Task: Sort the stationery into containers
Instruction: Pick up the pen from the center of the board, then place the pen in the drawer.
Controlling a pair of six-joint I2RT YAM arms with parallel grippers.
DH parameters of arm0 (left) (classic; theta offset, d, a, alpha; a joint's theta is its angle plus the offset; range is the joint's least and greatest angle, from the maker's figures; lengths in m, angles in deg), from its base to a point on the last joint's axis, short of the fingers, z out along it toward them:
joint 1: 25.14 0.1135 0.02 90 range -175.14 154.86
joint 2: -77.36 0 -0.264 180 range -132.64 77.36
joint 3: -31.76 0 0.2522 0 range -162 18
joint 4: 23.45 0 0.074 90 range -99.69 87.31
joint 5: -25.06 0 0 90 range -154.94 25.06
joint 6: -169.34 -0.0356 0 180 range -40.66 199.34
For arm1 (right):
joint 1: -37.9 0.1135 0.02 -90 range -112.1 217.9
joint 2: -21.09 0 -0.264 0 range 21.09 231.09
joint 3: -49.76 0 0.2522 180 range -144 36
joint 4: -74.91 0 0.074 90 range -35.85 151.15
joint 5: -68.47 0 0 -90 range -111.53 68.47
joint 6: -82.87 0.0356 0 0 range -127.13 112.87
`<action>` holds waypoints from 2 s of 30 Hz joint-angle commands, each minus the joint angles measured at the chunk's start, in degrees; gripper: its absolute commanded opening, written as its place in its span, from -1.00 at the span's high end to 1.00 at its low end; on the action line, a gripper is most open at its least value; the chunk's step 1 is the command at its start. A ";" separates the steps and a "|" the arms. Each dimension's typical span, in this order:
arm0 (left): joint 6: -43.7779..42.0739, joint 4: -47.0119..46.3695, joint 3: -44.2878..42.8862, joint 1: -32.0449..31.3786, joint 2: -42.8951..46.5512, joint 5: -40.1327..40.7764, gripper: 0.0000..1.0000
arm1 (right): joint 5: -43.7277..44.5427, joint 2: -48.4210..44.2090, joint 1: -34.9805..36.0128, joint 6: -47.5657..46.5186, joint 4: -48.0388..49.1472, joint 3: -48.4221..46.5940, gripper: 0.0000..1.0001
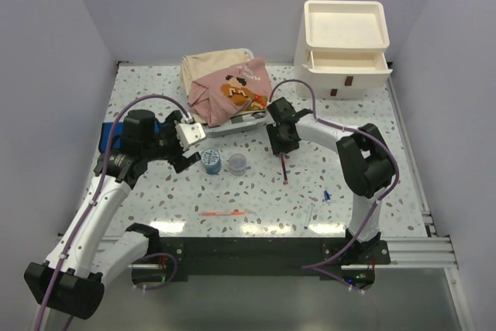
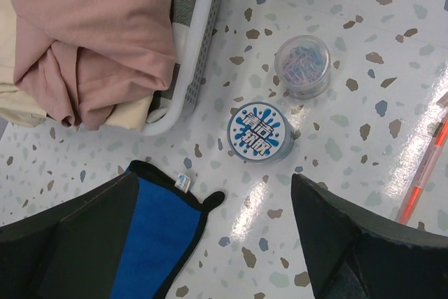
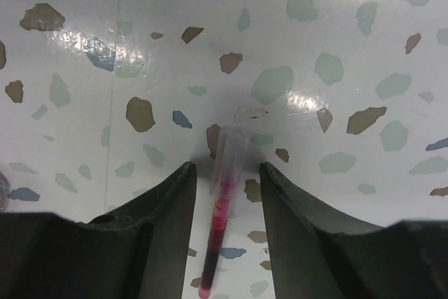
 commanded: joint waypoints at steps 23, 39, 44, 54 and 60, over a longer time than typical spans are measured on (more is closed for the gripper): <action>1.96 -9.89 1.36 1.32 2.55 -2.02 -0.90 | 3.10 -23.49 -0.83 -13.58 -9.18 -5.49 1.00; 2.48 -20.97 -1.11 1.23 -4.22 -5.10 -0.91 | 0.82 -24.92 -10.06 -54.22 9.98 -23.51 1.00; 4.15 -23.78 2.23 1.23 -1.86 -5.98 -0.91 | -1.39 -22.46 -10.06 -70.41 7.70 -28.60 1.00; 3.18 -24.49 4.78 1.32 1.49 -5.80 -0.91 | 1.95 -14.99 -11.02 -84.17 5.24 -34.67 1.00; 3.54 -24.05 5.05 1.58 2.46 -5.98 -0.91 | 0.64 -8.31 -14.10 -80.30 -1.45 -43.29 1.00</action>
